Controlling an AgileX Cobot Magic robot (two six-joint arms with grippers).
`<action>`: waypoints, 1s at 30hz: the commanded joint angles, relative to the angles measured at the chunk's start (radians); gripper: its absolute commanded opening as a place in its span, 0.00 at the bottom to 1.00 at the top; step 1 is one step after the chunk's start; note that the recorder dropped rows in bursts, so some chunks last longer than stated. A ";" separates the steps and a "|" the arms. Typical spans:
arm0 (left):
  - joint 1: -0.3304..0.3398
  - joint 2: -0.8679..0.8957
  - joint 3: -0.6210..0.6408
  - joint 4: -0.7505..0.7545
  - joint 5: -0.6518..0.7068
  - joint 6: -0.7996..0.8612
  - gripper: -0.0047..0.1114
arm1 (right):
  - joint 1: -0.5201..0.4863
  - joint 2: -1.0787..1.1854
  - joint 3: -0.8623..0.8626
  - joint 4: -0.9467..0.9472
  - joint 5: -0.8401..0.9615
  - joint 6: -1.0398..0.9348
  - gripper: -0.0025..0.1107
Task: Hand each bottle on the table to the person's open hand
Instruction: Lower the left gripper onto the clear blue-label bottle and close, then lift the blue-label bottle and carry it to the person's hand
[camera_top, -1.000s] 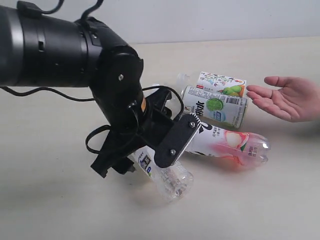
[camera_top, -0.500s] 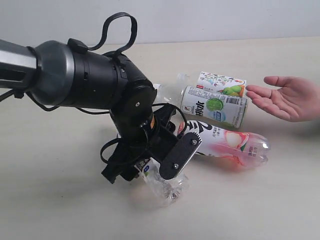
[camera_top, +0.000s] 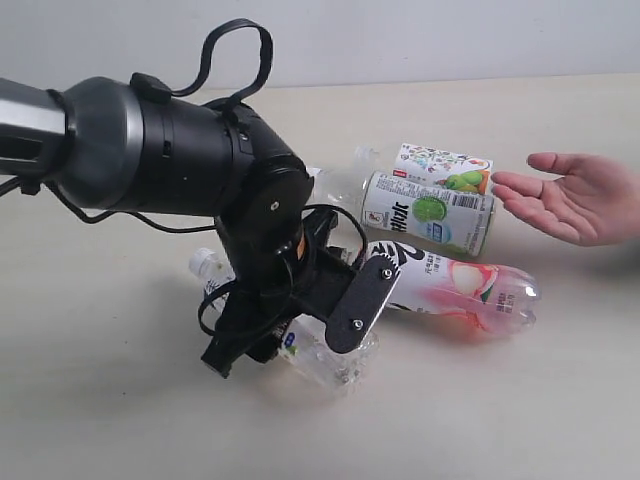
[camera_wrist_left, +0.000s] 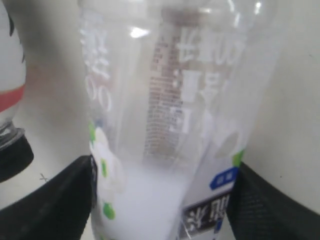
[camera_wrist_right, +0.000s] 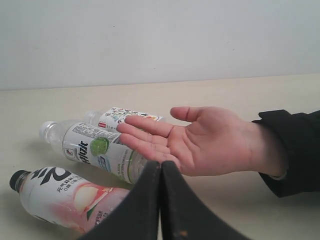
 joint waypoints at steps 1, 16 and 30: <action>-0.036 -0.079 -0.005 0.002 0.051 -0.025 0.04 | -0.002 -0.006 0.005 -0.004 -0.011 -0.002 0.02; -0.097 -0.160 -0.368 -0.016 0.090 -1.426 0.04 | -0.002 -0.006 0.005 -0.004 -0.011 -0.004 0.02; -0.095 0.040 -0.685 -0.357 0.021 -1.641 0.04 | -0.002 -0.006 0.005 -0.004 -0.011 -0.004 0.02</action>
